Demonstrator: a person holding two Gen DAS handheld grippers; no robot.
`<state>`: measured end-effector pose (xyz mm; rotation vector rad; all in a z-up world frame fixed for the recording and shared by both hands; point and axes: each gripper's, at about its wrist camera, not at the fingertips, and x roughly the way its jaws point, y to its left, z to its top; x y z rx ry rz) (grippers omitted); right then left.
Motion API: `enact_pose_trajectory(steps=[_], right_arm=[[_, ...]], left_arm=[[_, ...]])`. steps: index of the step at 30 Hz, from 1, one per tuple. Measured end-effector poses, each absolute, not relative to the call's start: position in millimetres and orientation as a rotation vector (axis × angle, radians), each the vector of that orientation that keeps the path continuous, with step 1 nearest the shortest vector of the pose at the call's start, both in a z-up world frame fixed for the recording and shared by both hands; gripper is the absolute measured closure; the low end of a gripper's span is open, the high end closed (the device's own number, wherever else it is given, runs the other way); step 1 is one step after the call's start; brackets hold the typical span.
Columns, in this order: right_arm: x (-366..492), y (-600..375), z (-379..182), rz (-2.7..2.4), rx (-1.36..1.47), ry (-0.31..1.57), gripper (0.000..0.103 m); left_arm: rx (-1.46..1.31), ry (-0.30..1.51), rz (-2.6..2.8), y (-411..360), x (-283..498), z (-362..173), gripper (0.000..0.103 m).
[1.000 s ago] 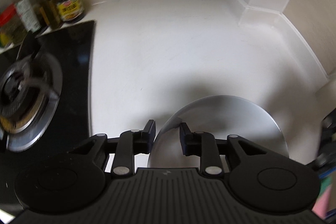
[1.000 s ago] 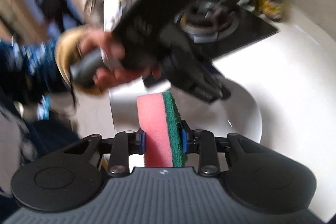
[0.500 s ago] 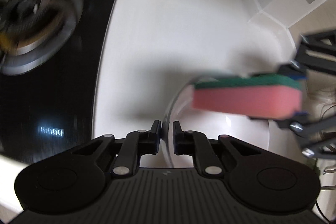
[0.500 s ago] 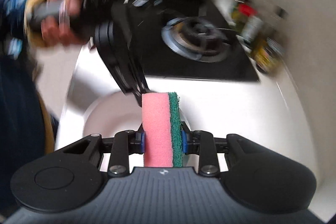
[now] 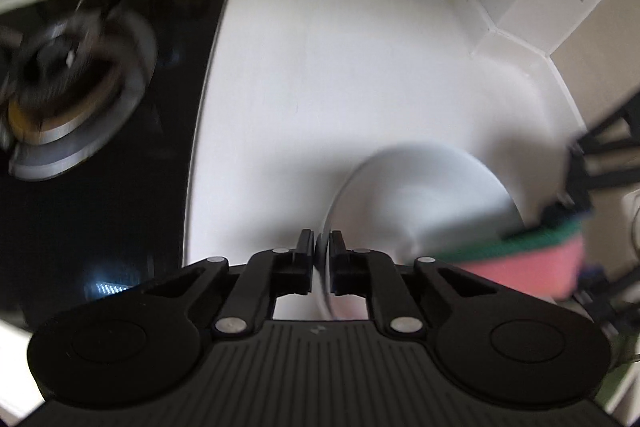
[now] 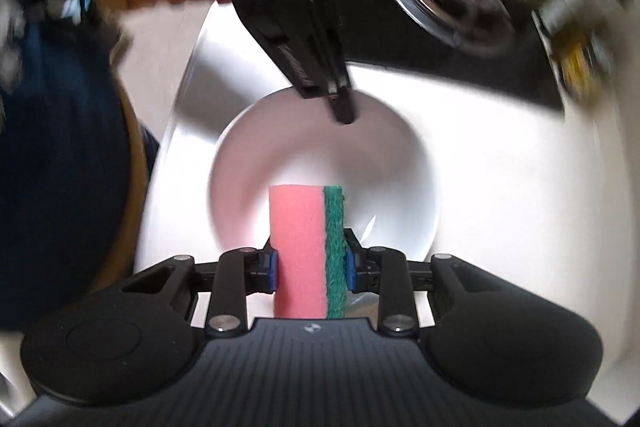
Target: Clean bowl
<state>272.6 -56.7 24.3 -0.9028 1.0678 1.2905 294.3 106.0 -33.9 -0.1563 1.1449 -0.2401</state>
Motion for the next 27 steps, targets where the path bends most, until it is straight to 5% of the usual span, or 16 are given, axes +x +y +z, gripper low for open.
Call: enact_pose_trajectory(steps=[7,14,27], right_arm=[[281,-93,18,1.170,-0.348,1.175,0.077],[286,-126,43,1.123,-0.128,1.046,0.077],[282,-54,43,1.294,-1.148,0.676,0.077]], left_arm=[[-0.043,1.100,-0.307,81,317,-33,0.073],[-0.007,1.122,-0.337,77,337,-33,0.084],[-0.092,1.176,-0.179,99,282,-23,0.089]])
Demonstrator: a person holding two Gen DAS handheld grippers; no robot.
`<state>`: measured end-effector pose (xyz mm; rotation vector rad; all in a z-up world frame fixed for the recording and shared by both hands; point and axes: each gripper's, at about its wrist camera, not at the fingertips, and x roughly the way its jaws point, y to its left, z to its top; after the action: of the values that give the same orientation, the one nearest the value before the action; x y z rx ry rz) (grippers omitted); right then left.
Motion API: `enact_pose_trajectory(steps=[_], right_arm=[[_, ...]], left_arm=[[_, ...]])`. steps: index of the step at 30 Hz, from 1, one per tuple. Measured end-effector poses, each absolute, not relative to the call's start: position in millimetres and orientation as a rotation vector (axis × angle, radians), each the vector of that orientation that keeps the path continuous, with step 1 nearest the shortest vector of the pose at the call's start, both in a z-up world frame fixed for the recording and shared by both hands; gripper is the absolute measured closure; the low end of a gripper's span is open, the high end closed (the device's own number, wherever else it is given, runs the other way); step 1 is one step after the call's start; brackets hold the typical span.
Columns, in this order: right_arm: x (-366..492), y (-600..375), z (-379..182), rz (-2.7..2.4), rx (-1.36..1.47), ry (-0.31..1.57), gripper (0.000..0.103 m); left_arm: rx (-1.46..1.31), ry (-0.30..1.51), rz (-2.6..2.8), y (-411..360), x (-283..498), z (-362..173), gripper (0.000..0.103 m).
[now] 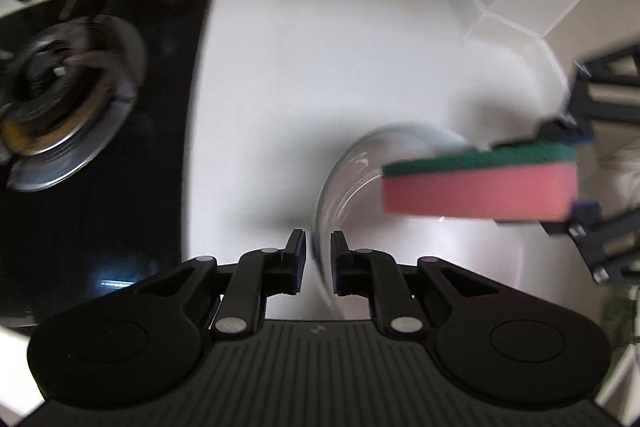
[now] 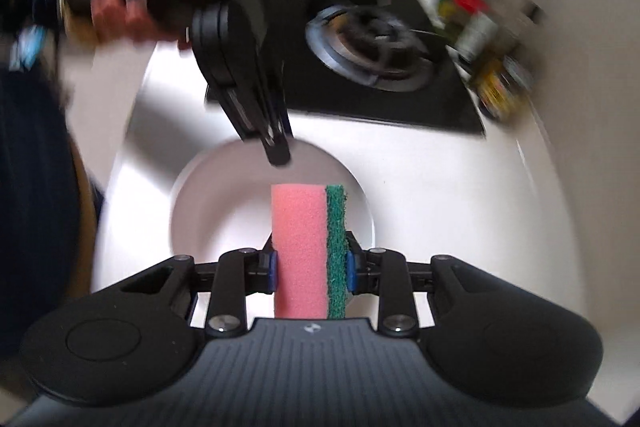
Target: Clean bowl
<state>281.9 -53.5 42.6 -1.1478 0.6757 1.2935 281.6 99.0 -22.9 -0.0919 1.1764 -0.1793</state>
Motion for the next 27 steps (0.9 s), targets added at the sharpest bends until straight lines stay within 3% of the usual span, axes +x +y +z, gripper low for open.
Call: enact_pose_trajectory(steps=[6,11,20,27], right_arm=[[269,-27,22,1.405,-1.425,0.538,0.078],[265,-34,19,1.373,-1.477,0.592,0.078],[270,-46,23,1.250,-1.401,0.897,0.078],[275,-47,36,1.265,-1.163,1.157,0.077]], left_arm=[[0.052,1.090,-0.109,71,259,-27,0.091],[0.075,1.045,-0.127,73,264,-28,0.091],[0.090,1.010,-0.208,73,290,-30,0.092],[0.131,0.995,-0.286,58,309,-31,0.082]])
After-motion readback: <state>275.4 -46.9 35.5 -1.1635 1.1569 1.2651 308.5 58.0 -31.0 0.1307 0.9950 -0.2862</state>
